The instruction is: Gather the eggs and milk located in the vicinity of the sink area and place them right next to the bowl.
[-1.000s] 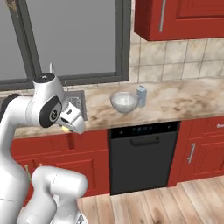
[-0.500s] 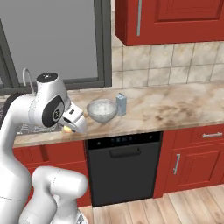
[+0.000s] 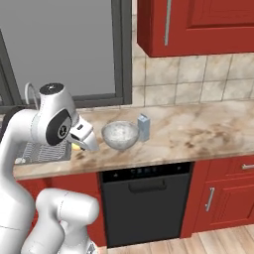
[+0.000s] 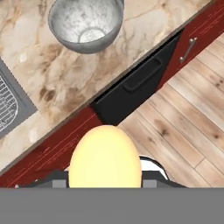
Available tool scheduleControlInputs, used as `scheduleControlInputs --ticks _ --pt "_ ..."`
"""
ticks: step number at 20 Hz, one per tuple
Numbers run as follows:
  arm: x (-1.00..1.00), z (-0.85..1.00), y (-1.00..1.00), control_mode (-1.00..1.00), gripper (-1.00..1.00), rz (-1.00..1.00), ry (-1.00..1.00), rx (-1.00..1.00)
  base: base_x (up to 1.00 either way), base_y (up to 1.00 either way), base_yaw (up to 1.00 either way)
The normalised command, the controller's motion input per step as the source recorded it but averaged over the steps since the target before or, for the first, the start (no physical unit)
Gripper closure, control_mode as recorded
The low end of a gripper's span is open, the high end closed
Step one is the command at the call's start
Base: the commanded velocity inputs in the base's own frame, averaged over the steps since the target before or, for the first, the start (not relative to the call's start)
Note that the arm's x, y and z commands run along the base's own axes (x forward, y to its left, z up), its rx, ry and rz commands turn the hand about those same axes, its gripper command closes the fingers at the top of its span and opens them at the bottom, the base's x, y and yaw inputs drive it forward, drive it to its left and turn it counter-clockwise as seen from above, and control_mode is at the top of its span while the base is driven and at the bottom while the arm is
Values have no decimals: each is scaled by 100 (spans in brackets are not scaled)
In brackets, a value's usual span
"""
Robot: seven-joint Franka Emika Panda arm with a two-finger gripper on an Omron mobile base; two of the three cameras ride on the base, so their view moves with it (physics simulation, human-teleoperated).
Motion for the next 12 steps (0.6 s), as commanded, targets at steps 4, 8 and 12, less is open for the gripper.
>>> scheduleControlInputs --ticks 4,8,12 --pt "0 0 0 100 100 0 0 0 66 5 20" --pt "0 0 0 100 100 0 0 0 0 0 4" --pt "0 0 0 100 100 0 0 0 50 0 1"
